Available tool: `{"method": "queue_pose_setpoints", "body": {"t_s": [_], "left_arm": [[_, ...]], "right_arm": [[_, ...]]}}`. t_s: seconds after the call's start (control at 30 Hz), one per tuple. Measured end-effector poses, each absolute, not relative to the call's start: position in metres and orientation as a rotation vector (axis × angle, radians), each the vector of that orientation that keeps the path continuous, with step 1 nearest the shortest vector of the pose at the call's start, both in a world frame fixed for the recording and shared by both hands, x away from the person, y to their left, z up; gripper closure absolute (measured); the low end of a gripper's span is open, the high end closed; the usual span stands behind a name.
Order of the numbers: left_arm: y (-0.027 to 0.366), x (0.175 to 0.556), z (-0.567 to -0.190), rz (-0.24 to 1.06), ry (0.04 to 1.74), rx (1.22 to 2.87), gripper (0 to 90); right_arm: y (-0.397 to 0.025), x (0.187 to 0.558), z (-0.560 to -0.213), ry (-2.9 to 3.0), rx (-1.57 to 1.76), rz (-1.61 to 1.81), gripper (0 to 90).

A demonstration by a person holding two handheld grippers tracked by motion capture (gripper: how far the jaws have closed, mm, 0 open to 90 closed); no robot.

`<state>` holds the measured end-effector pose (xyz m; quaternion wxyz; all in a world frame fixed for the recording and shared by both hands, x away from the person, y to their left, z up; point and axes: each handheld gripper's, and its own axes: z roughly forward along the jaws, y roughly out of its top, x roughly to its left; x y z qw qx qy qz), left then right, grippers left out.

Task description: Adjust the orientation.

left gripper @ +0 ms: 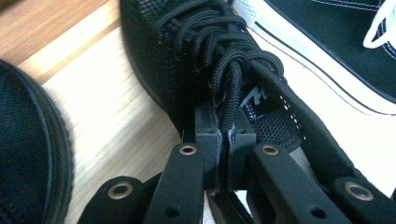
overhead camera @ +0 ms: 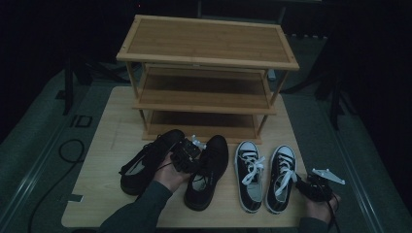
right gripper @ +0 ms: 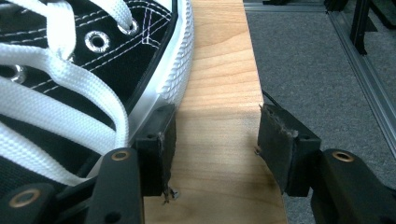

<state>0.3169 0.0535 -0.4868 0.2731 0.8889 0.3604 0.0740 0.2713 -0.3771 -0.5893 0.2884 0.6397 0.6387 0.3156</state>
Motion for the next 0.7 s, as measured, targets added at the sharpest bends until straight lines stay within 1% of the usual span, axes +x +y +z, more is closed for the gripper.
{"method": "queue_pose_setpoints", "body": {"t_s": [0.4,0.7], "left_arm": [[0.064,0.317,-0.485,0.234,0.963,2.402,87.6],[0.077,0.318,-0.484,0.251,0.991,2.394,87.7]], "right_arm": [[-0.377,0.271,-0.589,1.707,1.708,0.842,46.4],[-0.377,0.271,-0.589,1.707,1.707,0.840,46.3]]}}
